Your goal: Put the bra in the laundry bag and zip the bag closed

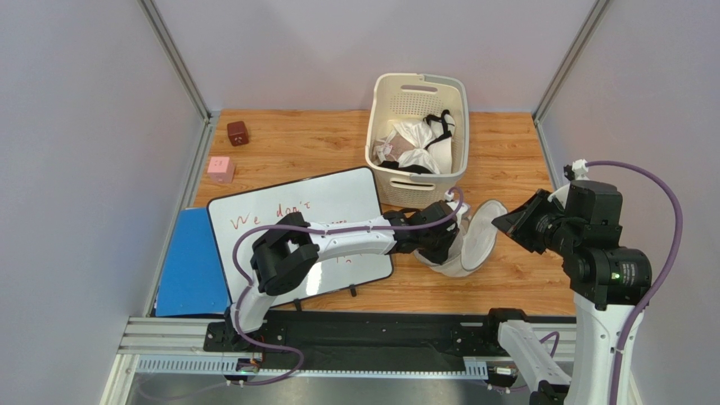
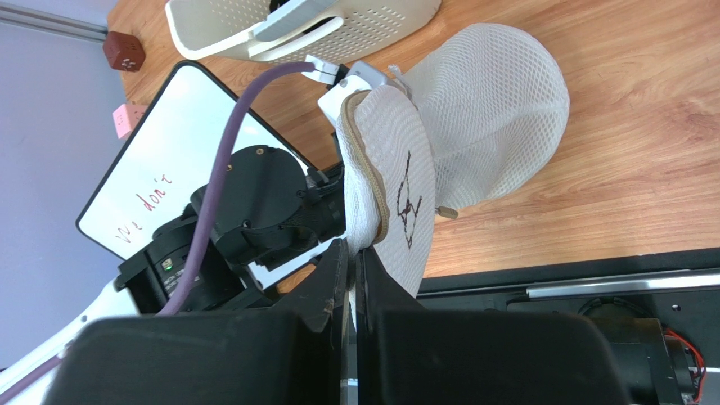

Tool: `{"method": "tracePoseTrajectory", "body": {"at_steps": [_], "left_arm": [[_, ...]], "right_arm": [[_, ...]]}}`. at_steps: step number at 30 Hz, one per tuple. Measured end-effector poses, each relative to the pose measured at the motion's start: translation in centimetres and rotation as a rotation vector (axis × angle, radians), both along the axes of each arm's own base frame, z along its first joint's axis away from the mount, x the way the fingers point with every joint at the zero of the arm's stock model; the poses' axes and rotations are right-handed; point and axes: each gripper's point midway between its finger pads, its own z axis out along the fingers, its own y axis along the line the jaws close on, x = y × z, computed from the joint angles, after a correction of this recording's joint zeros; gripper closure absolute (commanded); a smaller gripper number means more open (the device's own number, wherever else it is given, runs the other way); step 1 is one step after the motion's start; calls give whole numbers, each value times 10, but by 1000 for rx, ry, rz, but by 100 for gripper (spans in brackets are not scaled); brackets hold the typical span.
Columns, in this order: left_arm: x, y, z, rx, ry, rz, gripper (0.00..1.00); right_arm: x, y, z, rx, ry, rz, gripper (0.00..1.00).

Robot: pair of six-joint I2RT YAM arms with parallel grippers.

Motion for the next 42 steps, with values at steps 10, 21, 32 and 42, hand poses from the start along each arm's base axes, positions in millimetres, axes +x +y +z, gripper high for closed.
{"method": "tracePoseTrajectory", "body": {"at_steps": [10,21,32,42], "left_arm": [[16,6,8,10,-80,52,61],[-1,64,148,-214,-264,40,39],[-90,31,186,-407,-458,-262,33],[-66,-9,161,-264,-551,-223,42]], "right_arm": [[0,1,-1,8,4,3,100],[-2,0,-17,5,45,-7,100],[-1,0,-20,21,59,-22,100],[0,1,-19,29,58,-25,100]]}}
